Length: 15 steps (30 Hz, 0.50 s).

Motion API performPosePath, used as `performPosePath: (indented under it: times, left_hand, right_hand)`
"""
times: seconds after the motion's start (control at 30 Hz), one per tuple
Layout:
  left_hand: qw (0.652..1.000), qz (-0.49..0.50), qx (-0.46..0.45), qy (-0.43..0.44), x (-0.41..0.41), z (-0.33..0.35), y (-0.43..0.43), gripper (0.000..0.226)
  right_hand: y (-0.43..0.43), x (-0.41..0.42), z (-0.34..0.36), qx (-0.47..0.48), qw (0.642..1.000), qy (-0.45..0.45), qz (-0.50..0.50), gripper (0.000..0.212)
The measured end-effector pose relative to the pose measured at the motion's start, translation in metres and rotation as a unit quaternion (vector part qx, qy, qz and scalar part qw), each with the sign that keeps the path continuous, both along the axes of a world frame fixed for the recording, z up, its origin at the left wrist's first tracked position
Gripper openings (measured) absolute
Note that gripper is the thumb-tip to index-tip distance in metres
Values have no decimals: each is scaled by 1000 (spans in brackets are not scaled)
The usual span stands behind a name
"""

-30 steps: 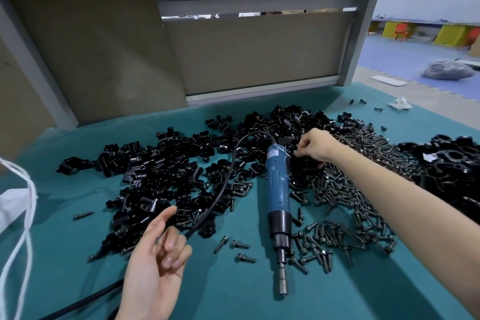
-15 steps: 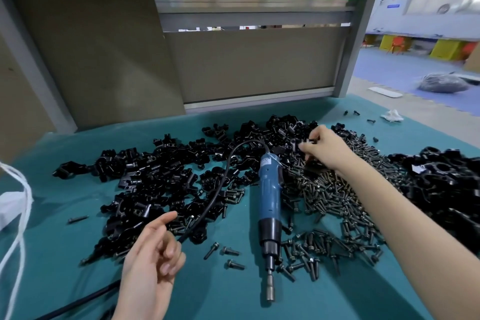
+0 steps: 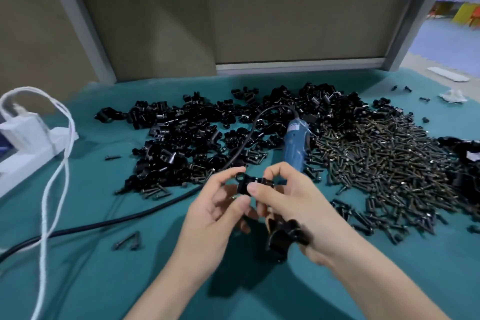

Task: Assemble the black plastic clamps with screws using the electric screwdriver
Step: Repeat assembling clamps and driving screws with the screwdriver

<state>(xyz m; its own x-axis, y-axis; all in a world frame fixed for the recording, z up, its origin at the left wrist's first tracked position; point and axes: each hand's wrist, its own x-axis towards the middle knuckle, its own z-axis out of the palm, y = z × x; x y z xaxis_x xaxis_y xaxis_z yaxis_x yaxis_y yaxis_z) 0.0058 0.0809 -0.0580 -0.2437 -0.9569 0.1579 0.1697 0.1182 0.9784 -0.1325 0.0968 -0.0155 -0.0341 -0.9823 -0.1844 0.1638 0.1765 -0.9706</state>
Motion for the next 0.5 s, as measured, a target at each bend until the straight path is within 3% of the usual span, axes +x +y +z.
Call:
performPosePath:
  times: [0.17,0.27,0.37,0.43,0.5]
  left_hand:
    - [995,9,38,91,1,6,0,24]
    - [992,34,52,113,4,7,-3,32]
    - [993,27,62,97,5,5,-4,36]
    - [993,23,72,91,3,4,-4,40]
    - [992,22,84,88,1,2,-3,43]
  right_hand:
    - [2,-6,8,-12,1000,0,8,18]
    - [-5,-31,12,16,978,-160,-130,17]
    - [-9,-58,11,64,900,-328,-281,16]
    - [-12,-64,5,72,881,-371,-284,16]
    - [-13,-62,2,68,890,-363,-266,21]
